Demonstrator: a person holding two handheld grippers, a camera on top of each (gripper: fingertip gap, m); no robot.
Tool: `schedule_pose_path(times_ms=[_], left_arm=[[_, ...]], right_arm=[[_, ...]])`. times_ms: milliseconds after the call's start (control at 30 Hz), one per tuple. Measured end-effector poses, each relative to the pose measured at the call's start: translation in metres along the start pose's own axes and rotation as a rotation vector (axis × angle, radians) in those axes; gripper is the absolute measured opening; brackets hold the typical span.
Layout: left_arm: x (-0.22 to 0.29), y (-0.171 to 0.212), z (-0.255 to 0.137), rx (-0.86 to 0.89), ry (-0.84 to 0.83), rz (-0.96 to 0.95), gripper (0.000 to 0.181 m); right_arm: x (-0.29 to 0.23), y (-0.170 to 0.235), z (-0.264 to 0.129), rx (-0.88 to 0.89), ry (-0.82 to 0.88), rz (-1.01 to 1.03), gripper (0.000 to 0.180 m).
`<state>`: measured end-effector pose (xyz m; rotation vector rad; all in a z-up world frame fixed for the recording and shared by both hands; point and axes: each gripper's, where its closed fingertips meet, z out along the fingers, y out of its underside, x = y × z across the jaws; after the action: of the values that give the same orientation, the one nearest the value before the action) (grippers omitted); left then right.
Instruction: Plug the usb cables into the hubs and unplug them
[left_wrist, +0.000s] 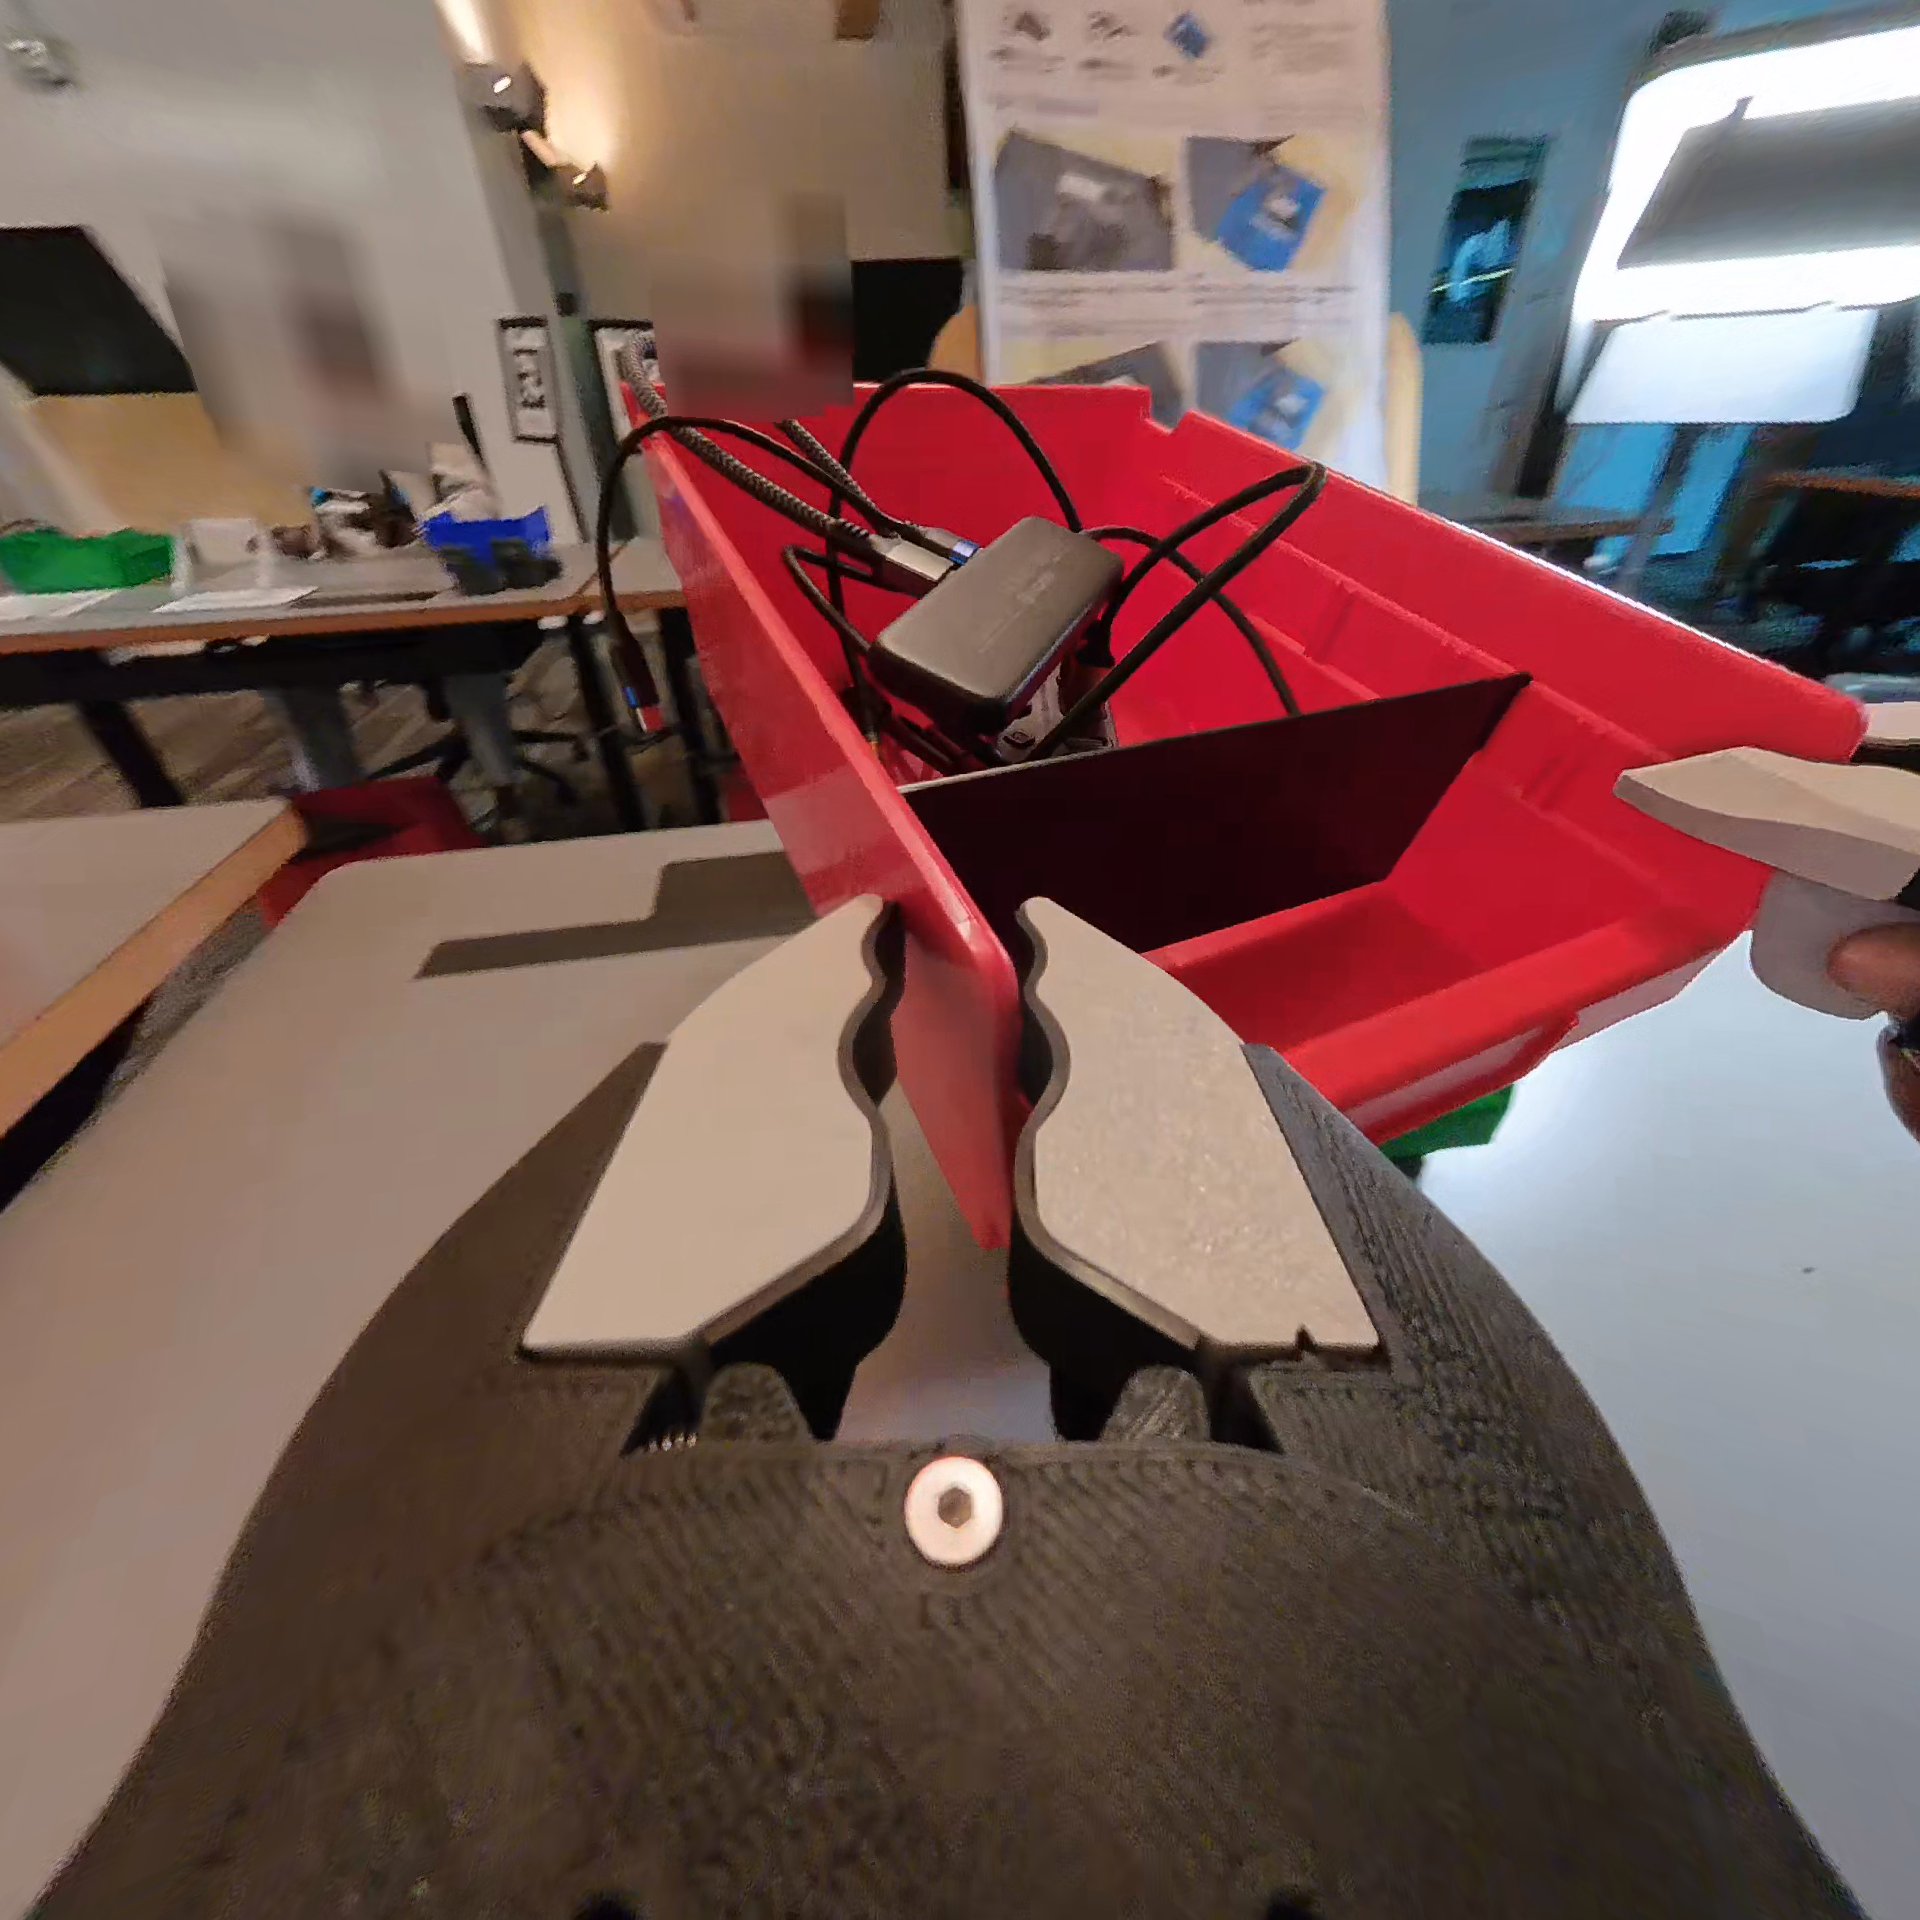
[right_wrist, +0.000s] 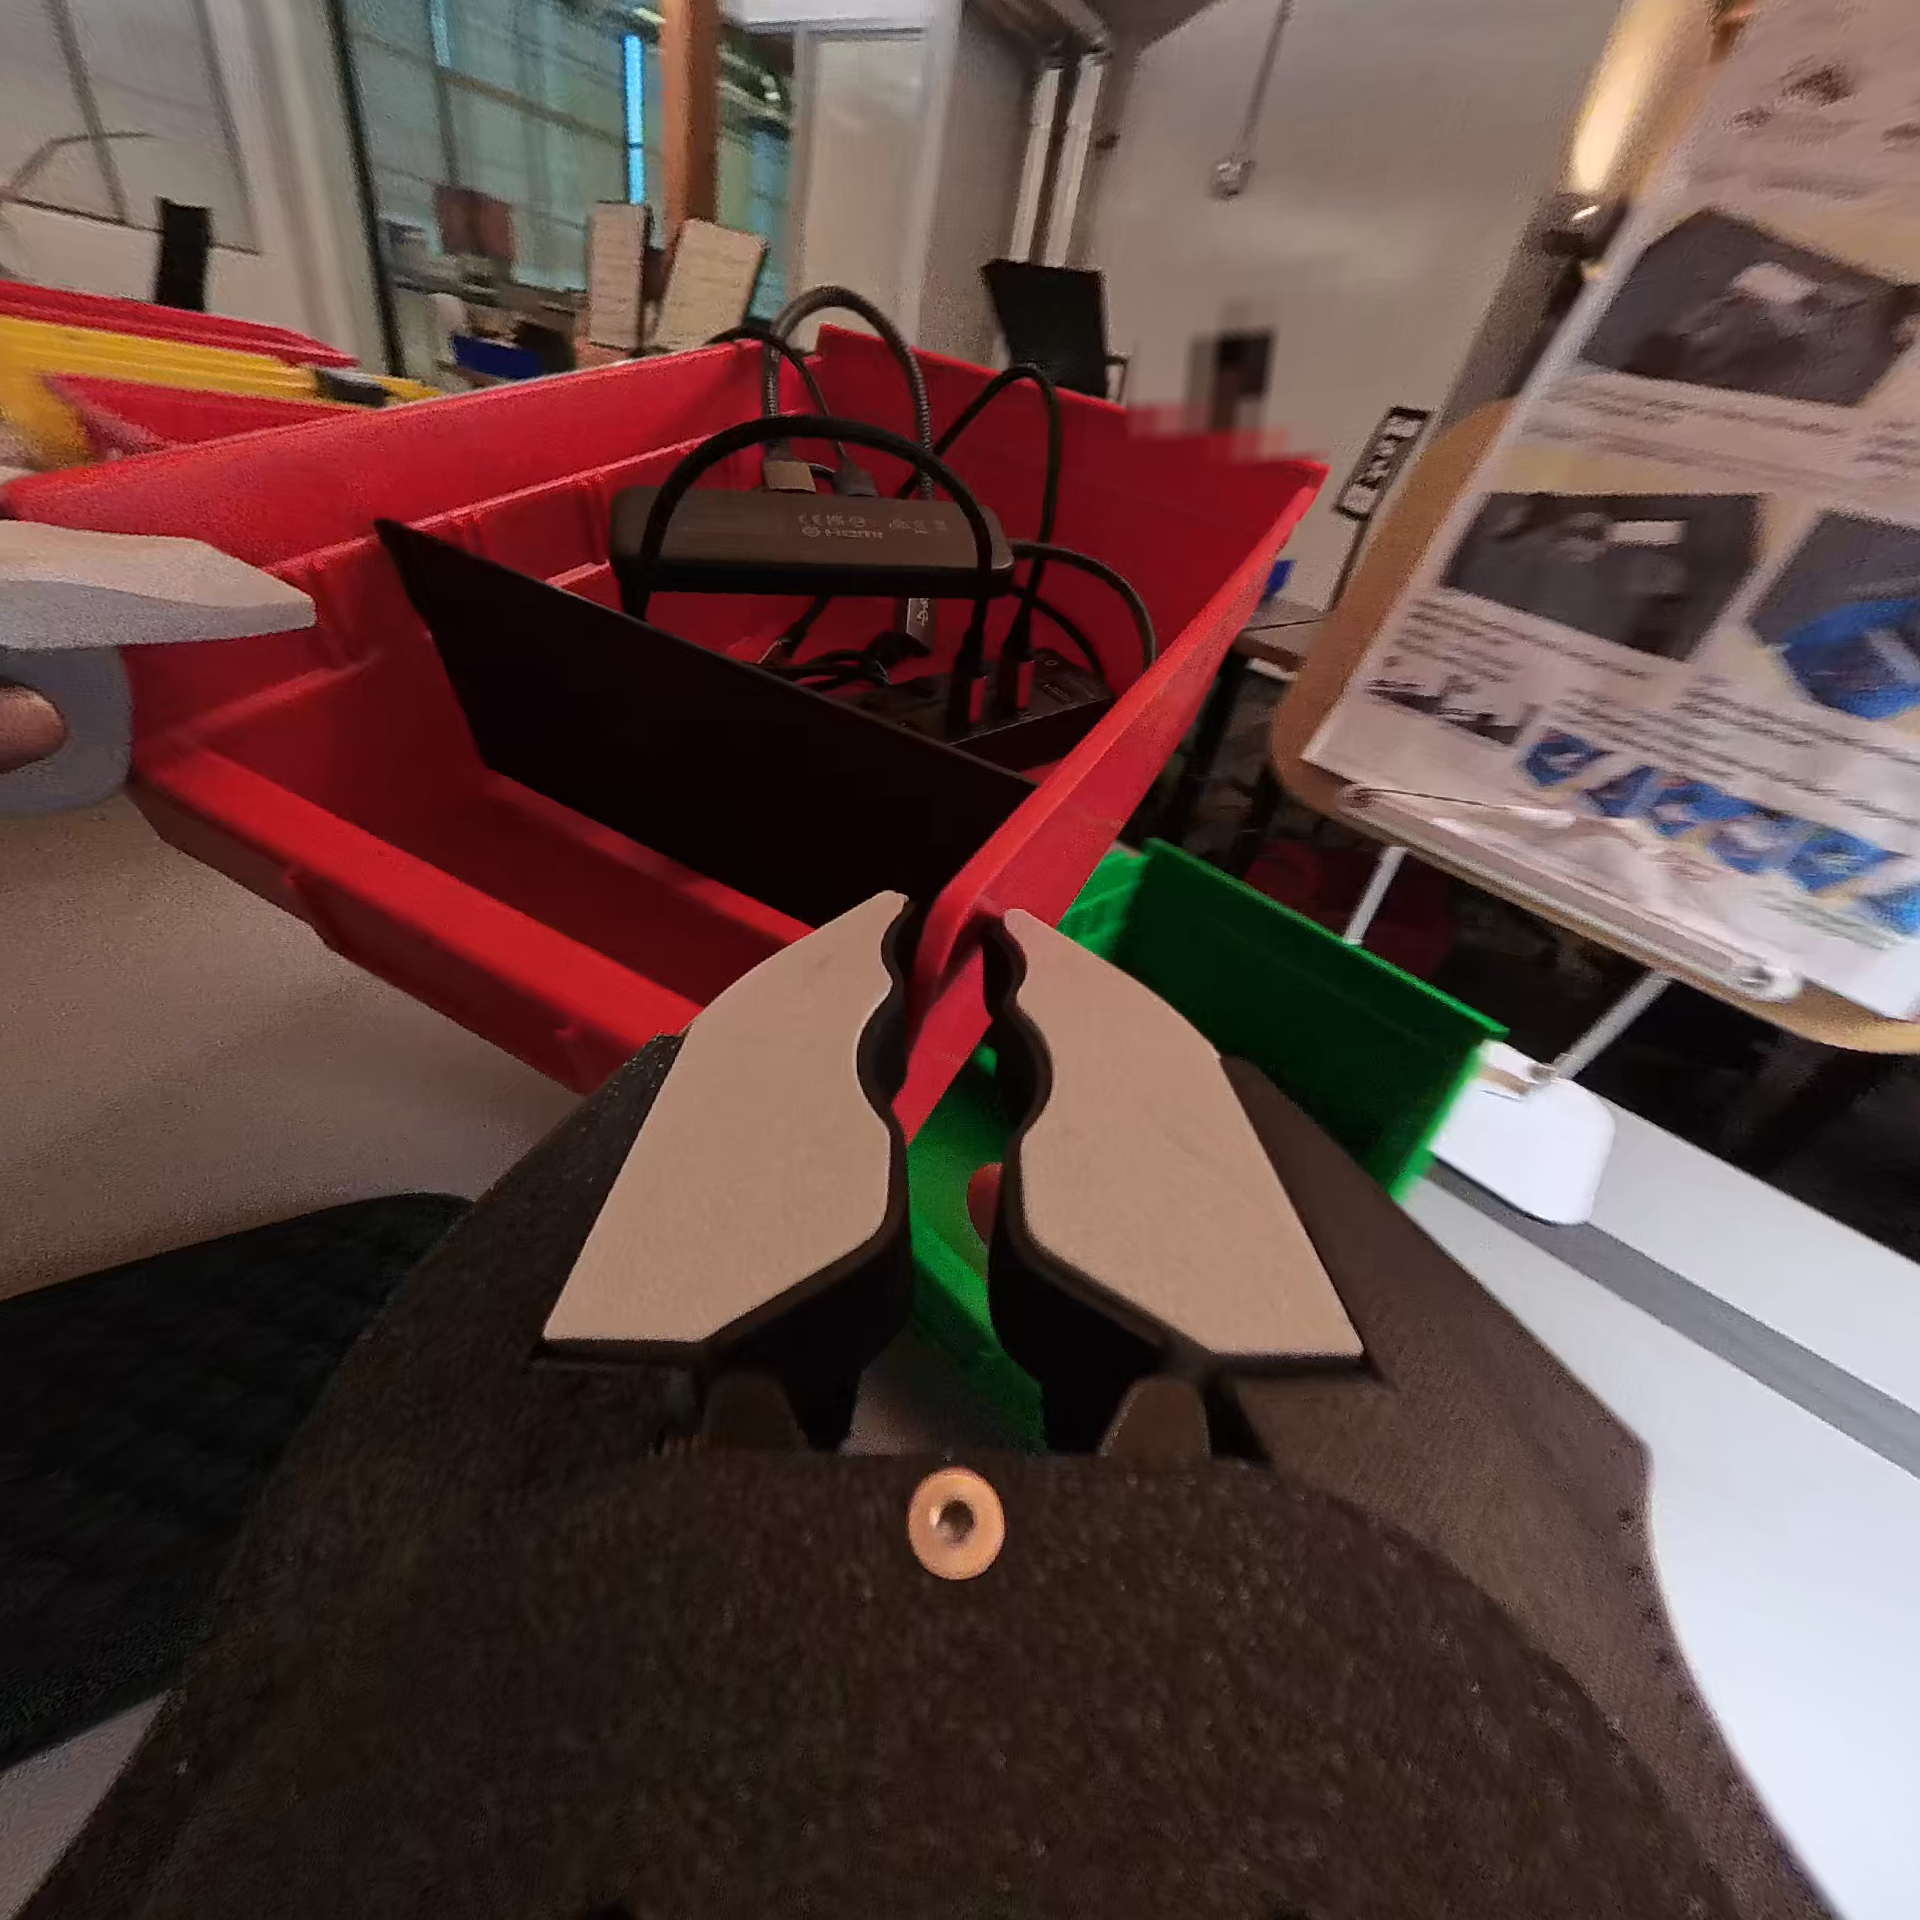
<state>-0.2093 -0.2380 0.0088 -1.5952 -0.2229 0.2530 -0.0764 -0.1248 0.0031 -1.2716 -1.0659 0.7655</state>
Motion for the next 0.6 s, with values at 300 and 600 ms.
schedule_pose_path(times_ms=[300, 600], left_arm=[[-0.102, 0.059, -0.026, -0.15, -0.238, 0.013, 0.009], [-0.123, 0.107, -0.009, -0.218, -0.229, -0.021, 0.005]], right_arm=[[-0.09, 0.05, 0.07, -0.113, -0.181, 0.023, 0.015], [-0.106, 0.099, 0.085, -0.23, -0.222, 0.061, 0.016]])
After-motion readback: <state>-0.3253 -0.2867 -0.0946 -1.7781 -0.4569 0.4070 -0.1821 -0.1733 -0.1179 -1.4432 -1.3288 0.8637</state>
